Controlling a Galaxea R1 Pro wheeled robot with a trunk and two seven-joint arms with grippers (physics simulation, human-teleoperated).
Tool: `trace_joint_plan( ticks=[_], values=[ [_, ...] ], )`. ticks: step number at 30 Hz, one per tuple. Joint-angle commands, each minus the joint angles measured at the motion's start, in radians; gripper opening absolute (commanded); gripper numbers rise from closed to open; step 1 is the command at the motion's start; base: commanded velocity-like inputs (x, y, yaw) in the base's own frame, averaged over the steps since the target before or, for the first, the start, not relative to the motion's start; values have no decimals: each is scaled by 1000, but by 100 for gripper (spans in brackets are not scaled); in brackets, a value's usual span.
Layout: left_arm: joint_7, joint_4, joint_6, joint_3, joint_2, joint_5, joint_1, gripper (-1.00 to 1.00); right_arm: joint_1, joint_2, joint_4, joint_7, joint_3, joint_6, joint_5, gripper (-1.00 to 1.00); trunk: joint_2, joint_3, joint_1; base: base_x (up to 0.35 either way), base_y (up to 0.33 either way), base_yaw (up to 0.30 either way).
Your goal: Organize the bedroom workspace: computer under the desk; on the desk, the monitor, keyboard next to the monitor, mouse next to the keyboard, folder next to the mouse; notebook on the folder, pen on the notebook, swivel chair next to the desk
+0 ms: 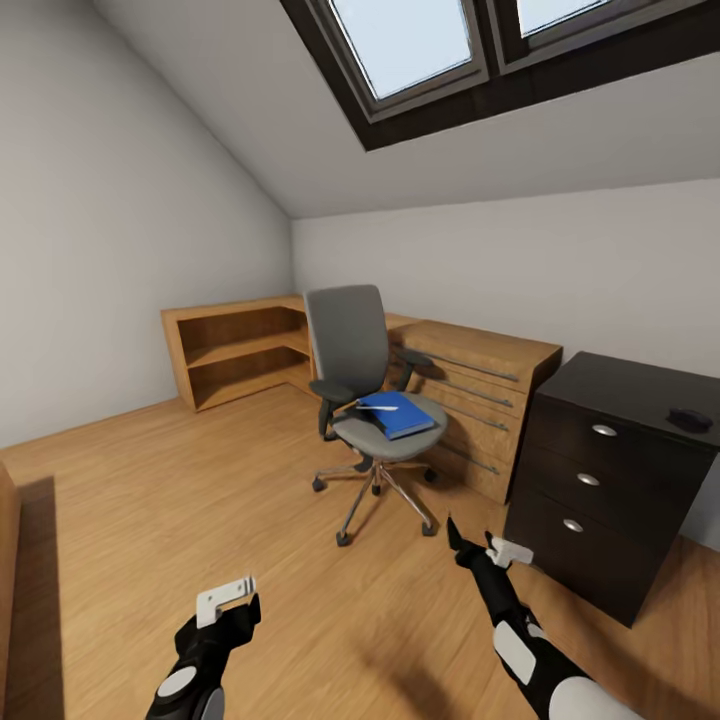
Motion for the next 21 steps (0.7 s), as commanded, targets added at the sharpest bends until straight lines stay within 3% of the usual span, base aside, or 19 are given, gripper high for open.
trace_joint_plan(
  ticks=[1, 7, 8, 9, 11, 14, 18, 21],
  values=[
    [8, 12, -15, -1, 0, 10, -1, 100, 8, 5, 1, 4, -6, -12, -1, 100, 7, 2, -4, -2, 0, 0],
    [5, 105, -155, 0, 2, 10, -1, 100, 82, 33, 23, -18, -6, -136, 15, 100, 49, 21, -27, 0, 0, 0],
    [4, 129, -184, 0, 3, 10, -1, 100, 101, 37, 51, -20, -6, -197, 19, 100, 56, 24, -31, 0, 0, 0],
    [3, 183, -217, 0, 7, 10, -1, 100, 122, 40, 138, -23, -6, -344, 24, 100, 63, 27, -35, 0, 0, 0],
    [3, 220, -230, 0, 10, 10, 0, 100, 128, 41, 184, -23, -6, -401, 25, 100, 77, 34, -42, 0, 0, 0],
    [2, 272, -271, 0, 14, 10, 4, 100, 133, 40, 233, -24, -7, -444, 25, 100, 98, 43, -54, 0, 0, 0],
    [-1, 383, -436, 0, 19, 10, 25, 100, 154, 36, 274, -26, -8, -462, 26, 100, 126, 55, -69, 0, 0, 0],
    [-2, 446, -509, 0, 19, 10, 30, 100, 169, 34, 280, -26, -8, -462, 26, 100, 147, 65, -81, 0, 0, 0]
  ],
)
